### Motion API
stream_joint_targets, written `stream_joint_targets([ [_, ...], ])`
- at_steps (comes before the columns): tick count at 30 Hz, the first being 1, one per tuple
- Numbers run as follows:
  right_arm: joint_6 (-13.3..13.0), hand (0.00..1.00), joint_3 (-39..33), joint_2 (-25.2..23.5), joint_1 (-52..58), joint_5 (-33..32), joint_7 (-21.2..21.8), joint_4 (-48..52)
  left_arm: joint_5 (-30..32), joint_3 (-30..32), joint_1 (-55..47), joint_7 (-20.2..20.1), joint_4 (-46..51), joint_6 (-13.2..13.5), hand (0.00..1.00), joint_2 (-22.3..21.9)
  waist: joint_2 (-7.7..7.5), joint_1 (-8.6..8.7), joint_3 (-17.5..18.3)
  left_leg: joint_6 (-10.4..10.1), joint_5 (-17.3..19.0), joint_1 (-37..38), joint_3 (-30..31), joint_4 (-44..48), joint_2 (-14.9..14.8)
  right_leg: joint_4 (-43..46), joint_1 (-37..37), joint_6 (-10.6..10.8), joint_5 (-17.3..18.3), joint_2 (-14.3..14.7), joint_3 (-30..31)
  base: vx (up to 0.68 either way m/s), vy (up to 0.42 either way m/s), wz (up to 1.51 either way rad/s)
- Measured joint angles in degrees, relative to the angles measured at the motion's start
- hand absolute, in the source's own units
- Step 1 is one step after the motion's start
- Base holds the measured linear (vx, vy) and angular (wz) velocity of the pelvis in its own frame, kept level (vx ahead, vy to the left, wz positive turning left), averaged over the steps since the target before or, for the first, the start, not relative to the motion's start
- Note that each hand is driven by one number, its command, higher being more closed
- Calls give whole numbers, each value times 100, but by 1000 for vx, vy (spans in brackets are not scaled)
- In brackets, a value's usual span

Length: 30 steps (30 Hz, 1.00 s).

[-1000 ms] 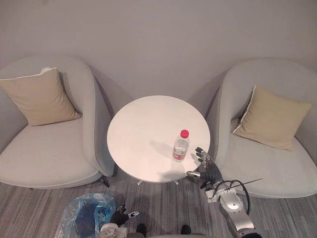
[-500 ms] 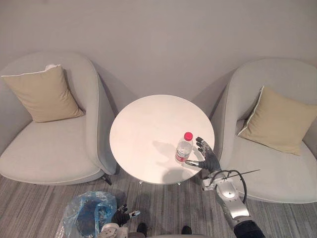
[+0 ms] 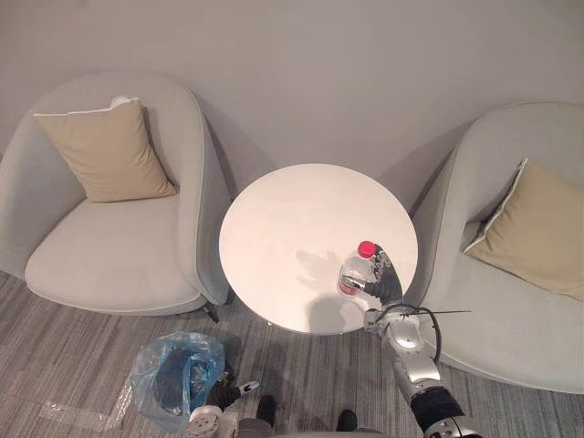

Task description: Gather rubbish on tea table into small bin, then transfer packed bag to large trash can.

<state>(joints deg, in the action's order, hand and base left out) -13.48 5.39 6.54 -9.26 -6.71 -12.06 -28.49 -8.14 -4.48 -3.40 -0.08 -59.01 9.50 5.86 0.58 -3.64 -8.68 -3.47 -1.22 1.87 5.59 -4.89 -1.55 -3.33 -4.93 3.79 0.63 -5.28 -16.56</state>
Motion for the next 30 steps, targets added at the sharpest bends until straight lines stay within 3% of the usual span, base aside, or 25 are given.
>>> stream_joint_targets([
  [7,57,0,-141,-104,-404,-13,-220,-185,-166,-22,0,-11,45,17,0,6,26,-17,-108,3,-3,-113,46,4,13,0,90,4,7,-6,-48,-3,0,4],
  [8,65,100,-177,-144,-461,-14,-222,-235,-207,-62,0,-11,54,21,0,12,24,-25,-114,4,-2,-116,52,4,14,0,90,3,7,-6,-52,0,0,0],
  [19,128,100,-165,-150,-1037,-91,-132,-625,-324,-127,62,-17,165,26,0,20,58,-136,-309,3,-1,-167,126,34,17,248,191,-18,144,-40,-53,-11,1,4],
  [25,208,100,172,-135,-939,-223,167,-571,-324,-120,67,-25,207,10,0,27,56,-140,-333,17,14,-101,14,27,15,278,194,-16,146,-52,111,-6,8,-8],
  [30,241,100,564,-6,-291,-214,553,574,-315,-115,83,-155,205,-23,0,57,43,-121,-332,42,83,54,-214,36,17,330,183,-3,149,-68,368,-27,16,-23],
])
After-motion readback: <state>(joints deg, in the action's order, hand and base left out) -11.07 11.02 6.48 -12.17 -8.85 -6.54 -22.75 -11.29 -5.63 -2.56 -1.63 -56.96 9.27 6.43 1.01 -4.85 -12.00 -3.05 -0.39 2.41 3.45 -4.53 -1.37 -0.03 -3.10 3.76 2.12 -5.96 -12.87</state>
